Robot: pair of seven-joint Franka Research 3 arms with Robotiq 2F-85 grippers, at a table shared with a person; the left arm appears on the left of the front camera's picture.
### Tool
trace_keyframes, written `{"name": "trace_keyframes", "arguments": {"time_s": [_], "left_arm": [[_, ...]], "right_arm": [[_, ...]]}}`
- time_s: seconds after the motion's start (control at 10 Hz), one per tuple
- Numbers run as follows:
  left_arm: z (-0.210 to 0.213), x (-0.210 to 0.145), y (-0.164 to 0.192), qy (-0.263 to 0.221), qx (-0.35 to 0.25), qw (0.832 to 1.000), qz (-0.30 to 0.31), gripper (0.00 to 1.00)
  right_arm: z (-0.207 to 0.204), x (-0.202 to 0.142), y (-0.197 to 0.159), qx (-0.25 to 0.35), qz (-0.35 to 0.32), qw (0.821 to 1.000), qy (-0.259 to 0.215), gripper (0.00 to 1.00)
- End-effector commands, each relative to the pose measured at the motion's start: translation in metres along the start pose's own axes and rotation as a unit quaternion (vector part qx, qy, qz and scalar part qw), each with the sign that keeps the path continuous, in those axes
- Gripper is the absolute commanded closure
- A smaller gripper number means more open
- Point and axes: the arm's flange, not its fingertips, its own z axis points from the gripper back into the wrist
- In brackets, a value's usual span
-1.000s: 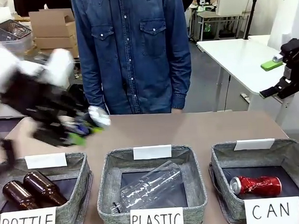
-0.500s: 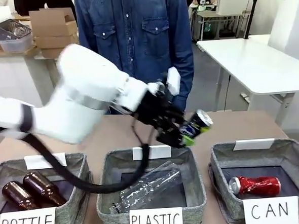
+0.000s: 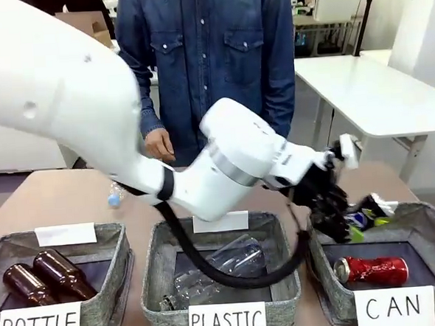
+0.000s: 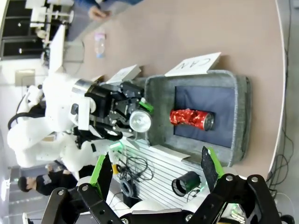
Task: Sort the can waste into the basket.
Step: Pick up the can waste from the table and place it in the right Fabric basket.
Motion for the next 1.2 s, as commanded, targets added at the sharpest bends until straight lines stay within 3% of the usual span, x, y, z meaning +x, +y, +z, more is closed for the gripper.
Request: {"name": "trace_keyframes", "arguments": {"time_s": [0.0,0.4,0.5,0.6,0.7,1.1], "left_arm": [[0.016,-0.022,-0.002,-0.005,-0.007,1.000,0.009,0.54],[0.008,-0.014,0.007,-0.002,0.000,1.000,0.014,0.54],[0.008,-0.013,0.001,-0.001,-0.004,1.000,-0.008,0.54],[0.006,-0.015,-0.004,-0.015,-0.003,1.000,-0.017,0.39],[0.007,-0.014,-0.005,-0.015,-0.001,1.000,-0.017,0.00],[0.018,-0.009,-0.012,-0.017,0.011,1.000,-0.008,0.00]], "right_arm": [[0.004,0.001,0.004,0.012,-0.003,1.000,-0.002,0.00],[0.004,0.001,0.004,0.012,-0.003,1.000,-0.002,0.00],[0.004,0.001,0.004,0.012,-0.003,1.000,-0.002,0.00],[0.004,0.001,0.004,0.012,-0.003,1.000,-0.002,0.00],[0.004,0.001,0.004,0.012,-0.003,1.000,-0.002,0.00],[0.004,0.001,0.004,0.012,-0.003,1.000,-0.002,0.00]]}}
